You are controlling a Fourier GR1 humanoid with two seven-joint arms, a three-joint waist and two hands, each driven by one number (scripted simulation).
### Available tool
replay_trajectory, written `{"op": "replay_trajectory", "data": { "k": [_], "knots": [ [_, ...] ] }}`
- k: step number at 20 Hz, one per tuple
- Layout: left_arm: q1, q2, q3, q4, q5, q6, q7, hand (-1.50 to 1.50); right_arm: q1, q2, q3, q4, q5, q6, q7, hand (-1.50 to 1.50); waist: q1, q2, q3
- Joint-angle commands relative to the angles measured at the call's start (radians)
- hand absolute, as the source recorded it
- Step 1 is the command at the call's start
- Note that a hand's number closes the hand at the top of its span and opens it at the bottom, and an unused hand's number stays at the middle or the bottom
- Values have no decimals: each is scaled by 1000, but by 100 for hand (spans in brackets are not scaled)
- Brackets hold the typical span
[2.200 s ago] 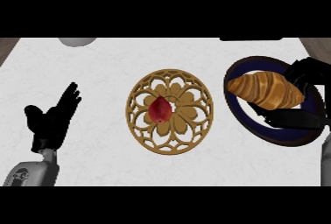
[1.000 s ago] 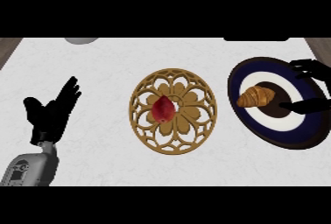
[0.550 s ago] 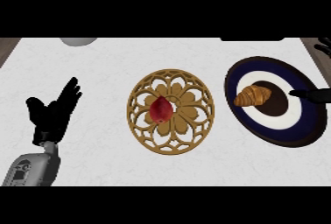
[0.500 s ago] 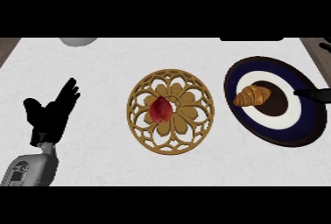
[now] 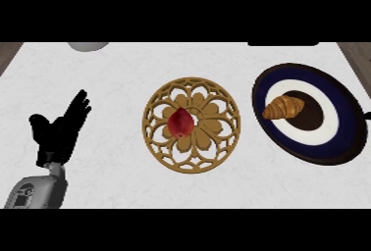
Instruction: Pick the croissant from the placemat and place it in the plate
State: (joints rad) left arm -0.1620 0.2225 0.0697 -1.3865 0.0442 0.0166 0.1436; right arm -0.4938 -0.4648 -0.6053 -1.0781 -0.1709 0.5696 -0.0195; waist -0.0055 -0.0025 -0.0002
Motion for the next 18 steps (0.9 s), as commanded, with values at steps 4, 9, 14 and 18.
{"op": "replay_trajectory", "data": {
  "k": [4, 9, 14, 18],
  "knots": [
    [50, -26, -21, -97, -17, 7, 56, 0, -20, -132, -19, 179, -49, 81, -123, -150, 14, 3, 1],
    [-3, 6, 14, -44, -5, -40, 45, 0, -15, -198, 1, 348, 0, 106, -266, -150, 14, 5, 1],
    [-38, -2, 18, -57, 3, -40, 90, 0, -53, -282, 2, 501, 37, 121, -350, -150, 23, 8, 2],
    [32, -13, 16, -110, -13, -35, 79, 0, -10, -234, 54, 495, 72, 72, -432, -150, 15, 4, 1]
  ]
}}
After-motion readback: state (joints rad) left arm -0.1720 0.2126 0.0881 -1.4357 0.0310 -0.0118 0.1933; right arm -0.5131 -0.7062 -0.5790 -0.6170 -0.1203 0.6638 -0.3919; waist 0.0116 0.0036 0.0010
